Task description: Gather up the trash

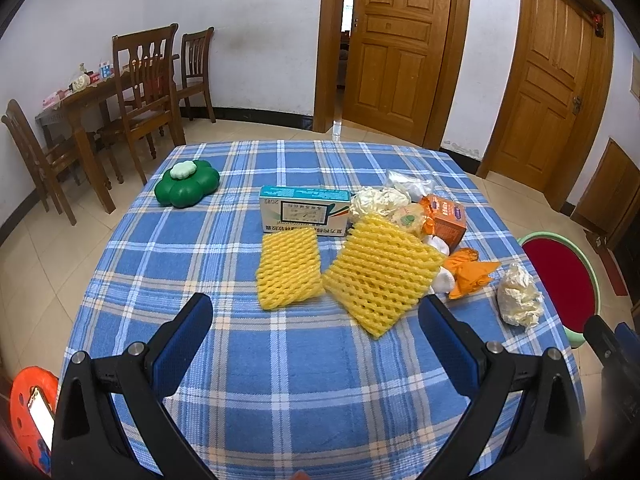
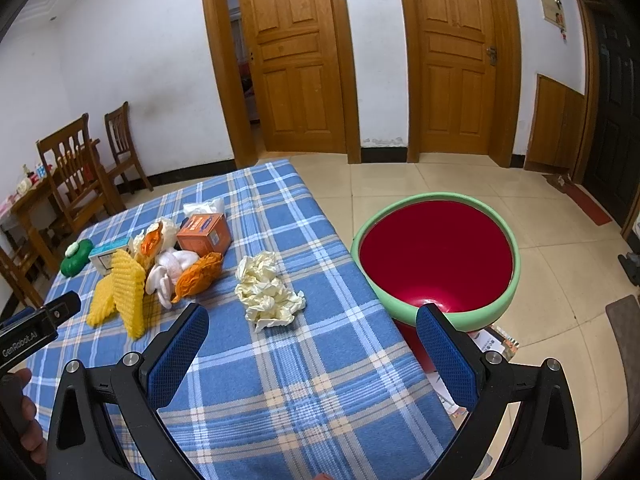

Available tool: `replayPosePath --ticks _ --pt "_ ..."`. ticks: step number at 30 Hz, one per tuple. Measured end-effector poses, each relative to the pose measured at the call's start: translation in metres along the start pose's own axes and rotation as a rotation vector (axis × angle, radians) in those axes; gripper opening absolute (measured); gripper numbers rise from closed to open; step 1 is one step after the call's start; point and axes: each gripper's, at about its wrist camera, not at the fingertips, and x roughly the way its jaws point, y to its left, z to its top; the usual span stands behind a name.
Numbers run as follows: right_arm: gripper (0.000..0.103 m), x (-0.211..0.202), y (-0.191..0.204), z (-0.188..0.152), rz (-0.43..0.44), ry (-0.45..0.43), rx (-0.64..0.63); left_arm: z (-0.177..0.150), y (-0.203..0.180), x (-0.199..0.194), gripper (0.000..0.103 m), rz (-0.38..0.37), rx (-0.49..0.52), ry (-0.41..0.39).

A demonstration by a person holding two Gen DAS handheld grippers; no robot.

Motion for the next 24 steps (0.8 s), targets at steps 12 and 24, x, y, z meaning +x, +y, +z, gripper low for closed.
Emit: replayPosePath --ticks 12,24 --pt "0.103 0.002 0.003 -0.002 0.003 0.011 -0.002 -0.004 0.007 0.006 0.101 0.003 -0.006 0.014" --pt "0.103 0.022 0.010 -0.002 0.015 0.058 -0.019 0.002 0.015 0.029 0.101 0.023 0.006 0.061"
